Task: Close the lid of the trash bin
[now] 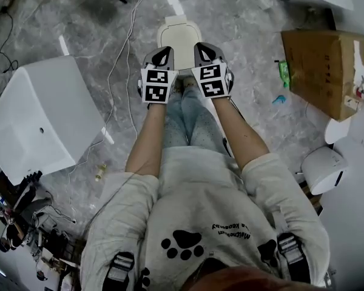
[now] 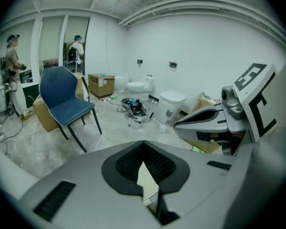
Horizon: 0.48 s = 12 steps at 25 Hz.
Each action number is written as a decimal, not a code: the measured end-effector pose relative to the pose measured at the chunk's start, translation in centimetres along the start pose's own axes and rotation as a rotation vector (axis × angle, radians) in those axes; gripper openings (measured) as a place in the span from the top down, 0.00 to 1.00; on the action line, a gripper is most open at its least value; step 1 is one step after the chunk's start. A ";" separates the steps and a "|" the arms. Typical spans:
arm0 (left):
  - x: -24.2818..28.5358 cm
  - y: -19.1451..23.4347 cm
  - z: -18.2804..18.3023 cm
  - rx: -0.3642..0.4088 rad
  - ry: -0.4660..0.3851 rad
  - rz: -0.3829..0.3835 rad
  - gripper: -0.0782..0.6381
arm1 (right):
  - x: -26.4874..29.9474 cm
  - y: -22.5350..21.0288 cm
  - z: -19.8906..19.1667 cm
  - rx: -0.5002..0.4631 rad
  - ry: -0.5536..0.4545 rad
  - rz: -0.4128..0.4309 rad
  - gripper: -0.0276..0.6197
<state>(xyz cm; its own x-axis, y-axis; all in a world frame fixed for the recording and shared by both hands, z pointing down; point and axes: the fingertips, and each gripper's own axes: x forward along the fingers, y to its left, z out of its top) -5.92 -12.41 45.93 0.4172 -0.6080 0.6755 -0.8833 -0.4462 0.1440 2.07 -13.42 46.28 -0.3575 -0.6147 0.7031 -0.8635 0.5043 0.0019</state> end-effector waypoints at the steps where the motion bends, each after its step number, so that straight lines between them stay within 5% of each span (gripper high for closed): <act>1: -1.0 -0.3 1.0 0.008 -0.021 0.004 0.86 | -1.1 -0.1 0.9 -0.001 -0.020 -0.008 0.91; 12: -12.0 -2.9 11.4 0.041 -0.251 0.050 0.86 | -13.4 0.9 12.3 -0.022 -0.274 -0.038 0.91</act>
<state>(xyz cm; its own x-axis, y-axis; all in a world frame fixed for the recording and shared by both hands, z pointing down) -5.89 -11.29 29.14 0.4176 -0.7715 0.4799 -0.8969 -0.4345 0.0821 1.66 -12.20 28.11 -0.4104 -0.7729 0.4840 -0.8712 0.4890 0.0422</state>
